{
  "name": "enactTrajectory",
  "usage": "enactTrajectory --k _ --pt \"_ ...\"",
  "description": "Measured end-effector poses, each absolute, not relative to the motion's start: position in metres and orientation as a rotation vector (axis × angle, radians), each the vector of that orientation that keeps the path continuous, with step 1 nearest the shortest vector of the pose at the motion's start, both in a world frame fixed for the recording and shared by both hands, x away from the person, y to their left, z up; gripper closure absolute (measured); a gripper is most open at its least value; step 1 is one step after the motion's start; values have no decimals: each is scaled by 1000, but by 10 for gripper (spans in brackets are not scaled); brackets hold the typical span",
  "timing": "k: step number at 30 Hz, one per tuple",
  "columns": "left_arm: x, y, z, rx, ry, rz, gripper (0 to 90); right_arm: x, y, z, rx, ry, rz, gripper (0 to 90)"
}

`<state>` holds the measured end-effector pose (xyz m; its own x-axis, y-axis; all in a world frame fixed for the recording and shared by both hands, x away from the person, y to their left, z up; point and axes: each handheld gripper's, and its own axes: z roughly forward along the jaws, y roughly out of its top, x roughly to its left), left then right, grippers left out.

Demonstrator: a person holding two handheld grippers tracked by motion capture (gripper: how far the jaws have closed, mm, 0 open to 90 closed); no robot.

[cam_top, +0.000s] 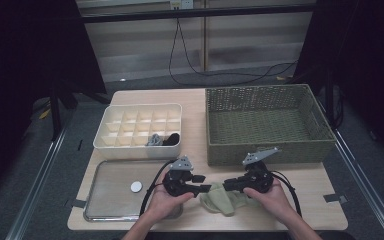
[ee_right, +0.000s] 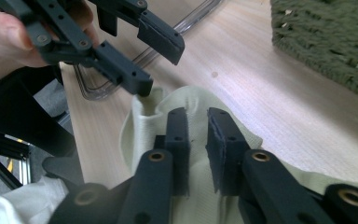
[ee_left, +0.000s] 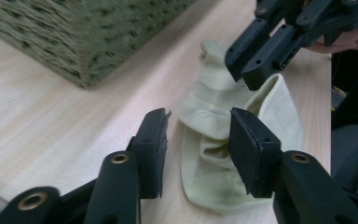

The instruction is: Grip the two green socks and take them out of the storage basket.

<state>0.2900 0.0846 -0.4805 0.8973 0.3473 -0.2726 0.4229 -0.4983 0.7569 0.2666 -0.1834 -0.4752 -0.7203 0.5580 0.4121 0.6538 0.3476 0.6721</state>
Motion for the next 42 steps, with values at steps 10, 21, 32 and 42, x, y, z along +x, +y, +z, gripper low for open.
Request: enactTrajectory --k 10,21,32,42 --pt "282 84 -489 2194 535 -128 531 265 -185 -480 -1159 -2506 -1277 721" --pt "274 77 -498 2272 453 -152 725 265 -181 -493 -1167 -2572 -1159 677" --pt "280 78 -500 2283 465 -144 850 263 -178 -496 -1177 -2597 -1144 785" --pt "283 81 -499 2246 484 -120 847 266 -180 -490 -1187 -2521 -1221 861"
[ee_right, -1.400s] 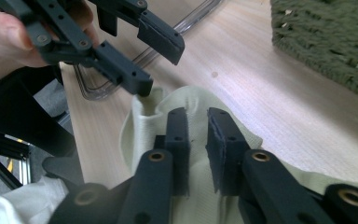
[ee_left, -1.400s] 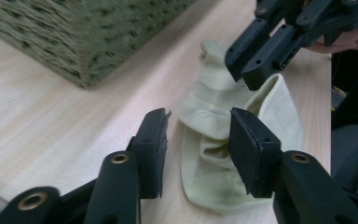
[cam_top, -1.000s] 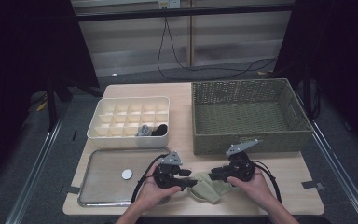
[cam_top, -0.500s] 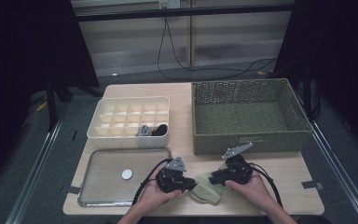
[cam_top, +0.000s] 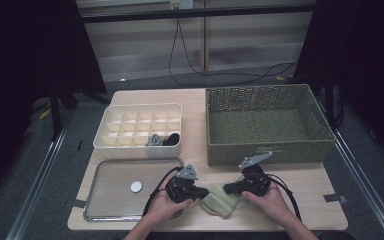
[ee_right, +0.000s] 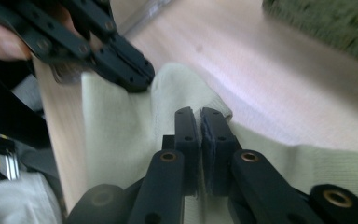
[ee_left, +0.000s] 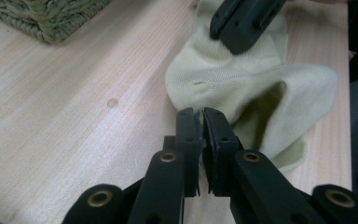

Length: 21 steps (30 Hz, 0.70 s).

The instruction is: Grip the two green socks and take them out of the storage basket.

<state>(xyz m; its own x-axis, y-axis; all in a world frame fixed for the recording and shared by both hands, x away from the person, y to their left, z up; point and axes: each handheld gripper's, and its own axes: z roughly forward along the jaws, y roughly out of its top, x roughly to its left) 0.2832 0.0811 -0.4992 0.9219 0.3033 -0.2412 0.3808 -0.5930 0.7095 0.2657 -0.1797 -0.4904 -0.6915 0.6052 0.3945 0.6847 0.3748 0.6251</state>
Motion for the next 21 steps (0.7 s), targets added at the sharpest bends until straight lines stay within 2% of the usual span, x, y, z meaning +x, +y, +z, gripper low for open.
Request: enactTrajectory --k 8,11,12,15,21 --pt "282 91 -490 2187 491 -124 825 266 -196 -468 -1211 -2436 -1403 864" --pt "282 92 -489 2171 491 -133 804 265 -199 -464 -1217 -2434 -1422 863" --pt "282 93 -488 2157 494 -146 763 266 -201 -462 -1220 -2429 -1436 863" --pt "281 93 -486 2141 500 -147 727 266 -202 -461 -1223 -2429 -1445 864" --pt "280 96 -481 2117 498 -140 706 266 -204 -458 -1224 -2433 -1467 864"
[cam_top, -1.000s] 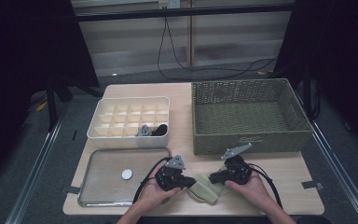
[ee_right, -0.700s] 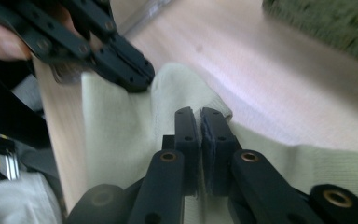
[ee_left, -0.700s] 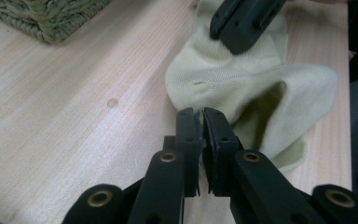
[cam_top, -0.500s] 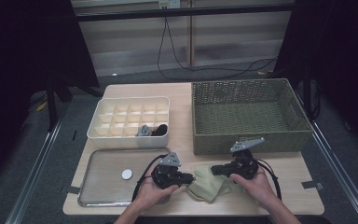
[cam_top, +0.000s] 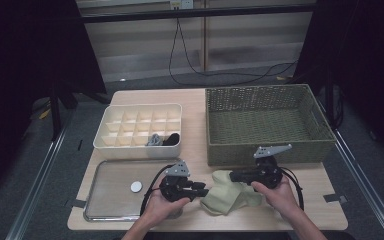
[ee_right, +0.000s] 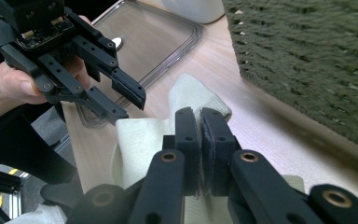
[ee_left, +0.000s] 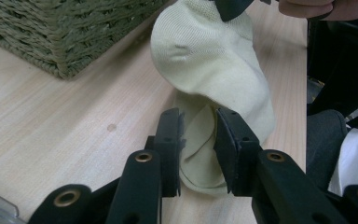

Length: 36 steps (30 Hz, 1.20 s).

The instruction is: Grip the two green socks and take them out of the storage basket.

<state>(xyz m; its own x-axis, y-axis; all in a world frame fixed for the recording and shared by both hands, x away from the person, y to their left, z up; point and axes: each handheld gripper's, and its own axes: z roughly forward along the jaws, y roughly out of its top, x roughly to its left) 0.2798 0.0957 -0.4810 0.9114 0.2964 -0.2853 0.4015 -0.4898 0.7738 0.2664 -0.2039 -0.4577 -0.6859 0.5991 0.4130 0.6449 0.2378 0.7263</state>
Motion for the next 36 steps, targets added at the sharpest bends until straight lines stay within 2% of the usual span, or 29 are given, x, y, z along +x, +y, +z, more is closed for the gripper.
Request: enactTrajectory --k 17,29,34,36 --pt "277 100 -481 2123 503 -130 664 263 -219 -437 -1264 -2391 -1586 865" --pt "272 89 -483 2115 463 -177 634 269 -224 -460 -1360 -2421 -1463 864" --pt "274 76 -492 2168 453 -211 670 272 -221 -469 -1377 -2437 -1406 862" --pt "275 74 -494 2189 445 -215 778 272 -221 -471 -1381 -2446 -1388 861"
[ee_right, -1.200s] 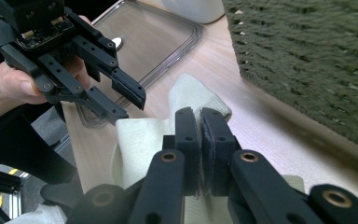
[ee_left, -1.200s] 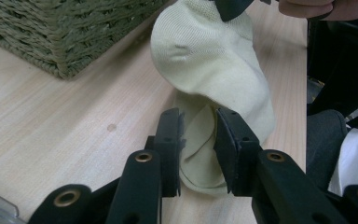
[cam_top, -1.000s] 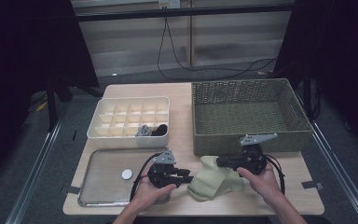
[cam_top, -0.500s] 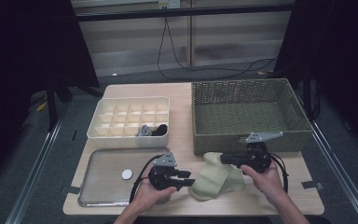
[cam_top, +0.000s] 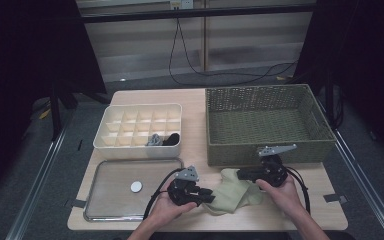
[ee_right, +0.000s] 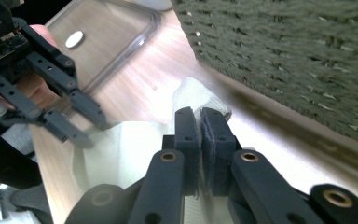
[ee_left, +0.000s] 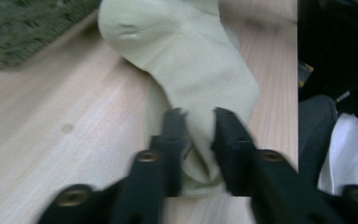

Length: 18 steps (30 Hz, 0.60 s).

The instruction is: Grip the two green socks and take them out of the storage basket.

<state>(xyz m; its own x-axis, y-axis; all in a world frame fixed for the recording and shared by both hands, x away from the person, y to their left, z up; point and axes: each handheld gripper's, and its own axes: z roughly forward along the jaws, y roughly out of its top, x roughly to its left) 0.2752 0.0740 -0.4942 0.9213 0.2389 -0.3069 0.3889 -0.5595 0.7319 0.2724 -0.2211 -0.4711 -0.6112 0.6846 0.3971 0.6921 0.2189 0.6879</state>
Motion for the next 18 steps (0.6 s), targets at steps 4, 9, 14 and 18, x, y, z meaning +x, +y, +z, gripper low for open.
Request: enactTrajectory --k 4,9,14,18 --pt "279 77 -495 2208 454 -218 900 270 -223 -472 -1381 -2460 -1361 861" --pt "279 78 -495 2192 466 -212 900 265 -226 -476 -1410 -2462 -1321 854" --pt "275 79 -485 2141 453 -214 879 259 -230 -483 -1415 -2483 -1262 838" --pt "271 74 -485 2161 422 -231 866 256 -233 -484 -1426 -2490 -1234 804"
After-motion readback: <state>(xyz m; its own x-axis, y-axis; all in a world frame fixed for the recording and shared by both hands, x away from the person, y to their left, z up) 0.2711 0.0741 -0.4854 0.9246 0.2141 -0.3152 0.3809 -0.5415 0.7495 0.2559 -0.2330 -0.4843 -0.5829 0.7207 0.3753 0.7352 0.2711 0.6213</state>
